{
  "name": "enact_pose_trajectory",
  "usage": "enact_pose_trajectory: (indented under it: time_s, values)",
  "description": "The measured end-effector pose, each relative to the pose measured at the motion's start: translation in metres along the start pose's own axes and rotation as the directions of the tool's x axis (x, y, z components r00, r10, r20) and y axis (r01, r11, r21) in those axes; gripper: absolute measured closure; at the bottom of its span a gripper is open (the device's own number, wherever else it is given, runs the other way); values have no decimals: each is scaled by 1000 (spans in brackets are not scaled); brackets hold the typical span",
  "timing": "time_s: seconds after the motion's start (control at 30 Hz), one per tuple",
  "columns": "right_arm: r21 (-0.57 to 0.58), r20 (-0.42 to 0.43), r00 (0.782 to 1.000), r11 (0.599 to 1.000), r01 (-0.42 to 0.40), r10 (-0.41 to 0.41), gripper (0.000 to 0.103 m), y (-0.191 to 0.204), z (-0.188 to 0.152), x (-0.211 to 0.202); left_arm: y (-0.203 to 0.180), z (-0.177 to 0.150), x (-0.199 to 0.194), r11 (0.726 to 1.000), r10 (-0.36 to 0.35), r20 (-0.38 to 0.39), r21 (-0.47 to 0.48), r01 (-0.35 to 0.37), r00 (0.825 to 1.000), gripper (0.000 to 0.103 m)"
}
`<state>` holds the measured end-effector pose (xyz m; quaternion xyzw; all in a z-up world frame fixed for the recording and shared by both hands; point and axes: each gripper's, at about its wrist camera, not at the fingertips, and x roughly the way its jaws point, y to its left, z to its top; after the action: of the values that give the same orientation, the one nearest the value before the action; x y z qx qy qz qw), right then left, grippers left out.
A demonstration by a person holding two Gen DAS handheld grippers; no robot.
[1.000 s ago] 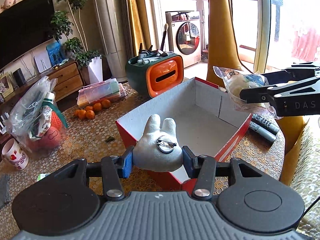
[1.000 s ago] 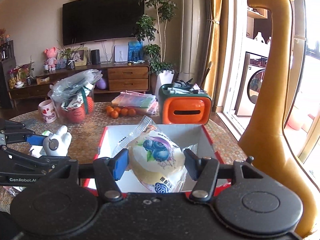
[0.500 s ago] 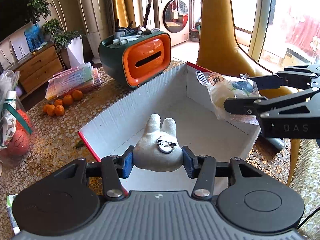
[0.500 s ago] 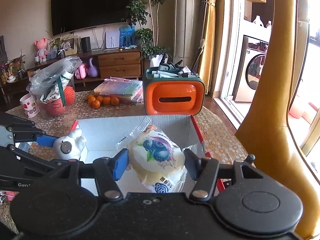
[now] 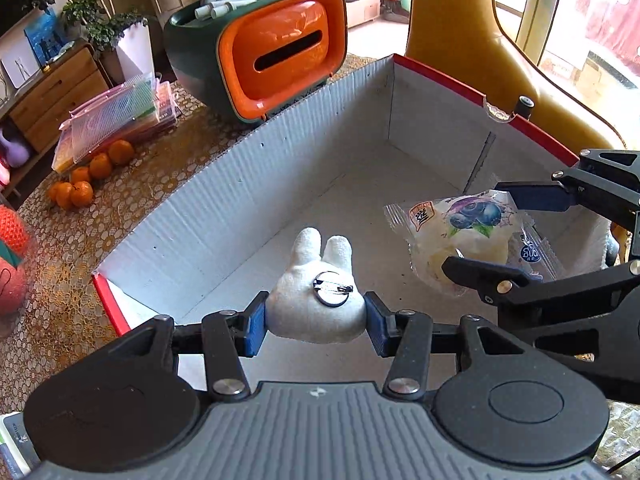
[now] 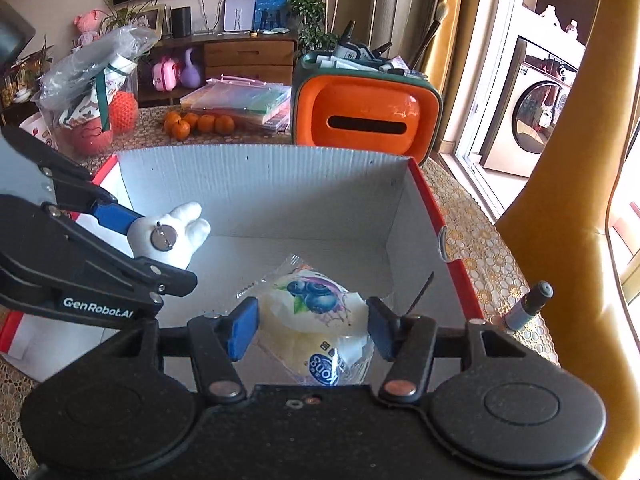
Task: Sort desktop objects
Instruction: 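Open the left gripper to drop the bunny while the right gripper releases the bun package into the box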
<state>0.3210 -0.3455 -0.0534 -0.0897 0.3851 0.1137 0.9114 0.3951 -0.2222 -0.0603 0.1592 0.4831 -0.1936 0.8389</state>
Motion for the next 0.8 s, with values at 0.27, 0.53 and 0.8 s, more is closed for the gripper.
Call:
enact_pose_trajectory:
  time_s: [0.27,0.53,0.8]
  values:
    - [-39,-44,999,999,-13,11,46,6,-8,18,1,-2,27,1000,9,-90,0,-9,996,53]
    - [-55,-67,998,998,-15,11,44,6,-11,24,1,-2,34,1000,-9,-132,-1,9,991,52]
    - [-61,-58,998,998,-15,11,28,7,-11,15,3,-3,16,1000,-23,-64,-22,22,998,30]
